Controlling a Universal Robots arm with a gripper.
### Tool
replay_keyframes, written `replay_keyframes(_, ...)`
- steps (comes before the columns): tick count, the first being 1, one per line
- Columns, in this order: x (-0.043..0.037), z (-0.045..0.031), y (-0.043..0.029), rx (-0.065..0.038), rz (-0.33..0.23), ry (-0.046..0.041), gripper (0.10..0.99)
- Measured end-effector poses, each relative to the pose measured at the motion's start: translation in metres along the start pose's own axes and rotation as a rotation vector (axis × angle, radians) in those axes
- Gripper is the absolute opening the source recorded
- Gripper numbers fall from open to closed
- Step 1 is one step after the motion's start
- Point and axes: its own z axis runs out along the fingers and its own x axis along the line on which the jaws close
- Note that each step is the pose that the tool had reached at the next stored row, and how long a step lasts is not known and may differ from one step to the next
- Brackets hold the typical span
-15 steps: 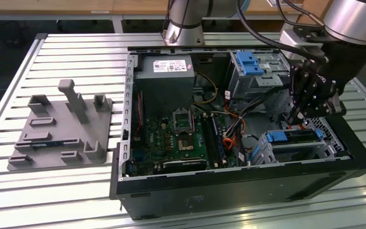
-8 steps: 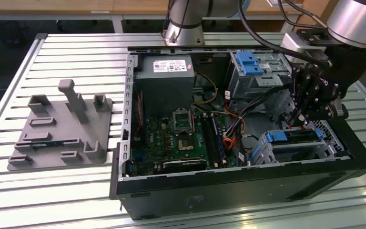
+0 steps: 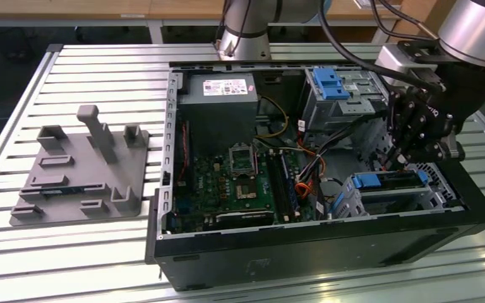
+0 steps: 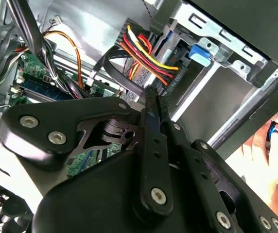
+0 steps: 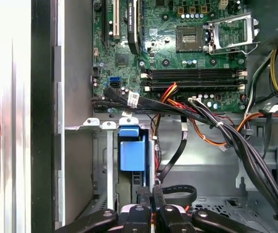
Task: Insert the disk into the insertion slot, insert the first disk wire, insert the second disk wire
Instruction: 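Insert the second disk wire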
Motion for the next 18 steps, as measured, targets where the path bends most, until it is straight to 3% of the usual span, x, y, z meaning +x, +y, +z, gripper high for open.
replay_keyframes(7, 0.0051, 0.0003, -0.0007, -0.001, 0.003, -0.0194, 0.145)
replay_keyframes(18, 0.0092, 0.001, -0.0021, -0.001, 0.005, -0.0224, 0.145)
